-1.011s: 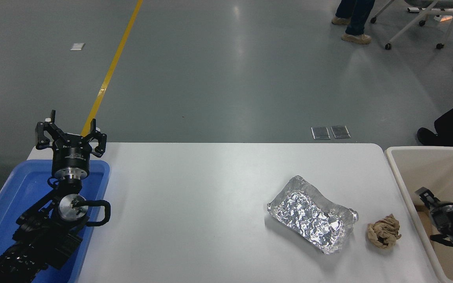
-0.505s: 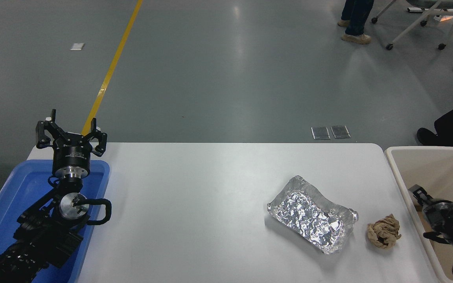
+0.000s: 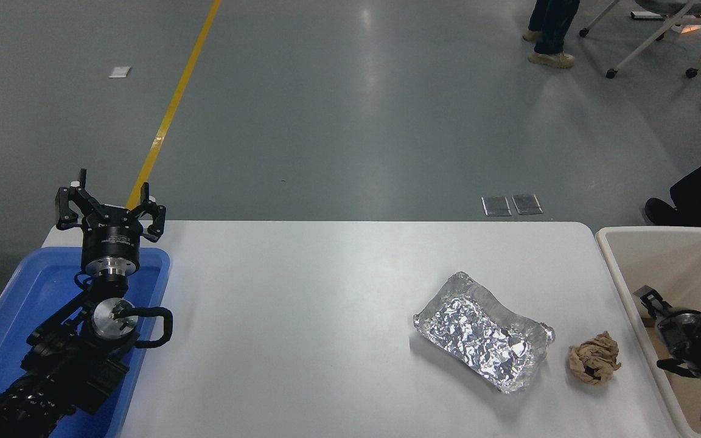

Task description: Pick up foil plate and place in dustbin

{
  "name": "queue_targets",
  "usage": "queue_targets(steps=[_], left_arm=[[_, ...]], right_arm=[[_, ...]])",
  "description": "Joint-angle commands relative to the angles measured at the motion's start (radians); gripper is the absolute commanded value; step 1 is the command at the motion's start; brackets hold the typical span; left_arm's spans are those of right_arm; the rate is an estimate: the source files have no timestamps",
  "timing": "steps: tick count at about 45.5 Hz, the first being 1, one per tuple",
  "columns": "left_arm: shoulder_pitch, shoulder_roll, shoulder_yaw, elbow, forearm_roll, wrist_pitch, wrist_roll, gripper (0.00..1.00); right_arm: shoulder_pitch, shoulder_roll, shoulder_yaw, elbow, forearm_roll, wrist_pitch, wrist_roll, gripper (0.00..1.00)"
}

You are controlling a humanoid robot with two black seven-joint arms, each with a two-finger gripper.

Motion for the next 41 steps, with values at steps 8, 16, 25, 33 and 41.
queue_targets(steps=[8,16,25,33,41], left_arm=[[-0.001,0.0,0.0,0.0,0.001,-0.005,0.002,0.99],[-0.001,0.0,0.0,0.0,0.003,-0.012,0.002,0.99],[-0.001,0.0,0.0,0.0,0.003,-0.014,0.003,0.99],[-0.001,0.0,0.0,0.0,0.003,-0.014,0.003,0.99],[-0.001,0.0,0.0,0.0,0.003,-0.015,0.003,0.99]], right_arm=[[0.275,-0.206,-0.064,0.438,-0.019,-0.005,-0.002,1.0],[0.495,-0.279,-0.209,0.705,-0.02,0.001,0.0,1.0],[0.751,-0.296,-0.33,0.987,-0.095,0.012,0.0,1.0],[0.947,-0.345,-0.345,1.247,-0.258,0.045,0.0,1.0],[1.205,-0.431,-0.436,1.523,-0.286,0.171,0.0,1.0]])
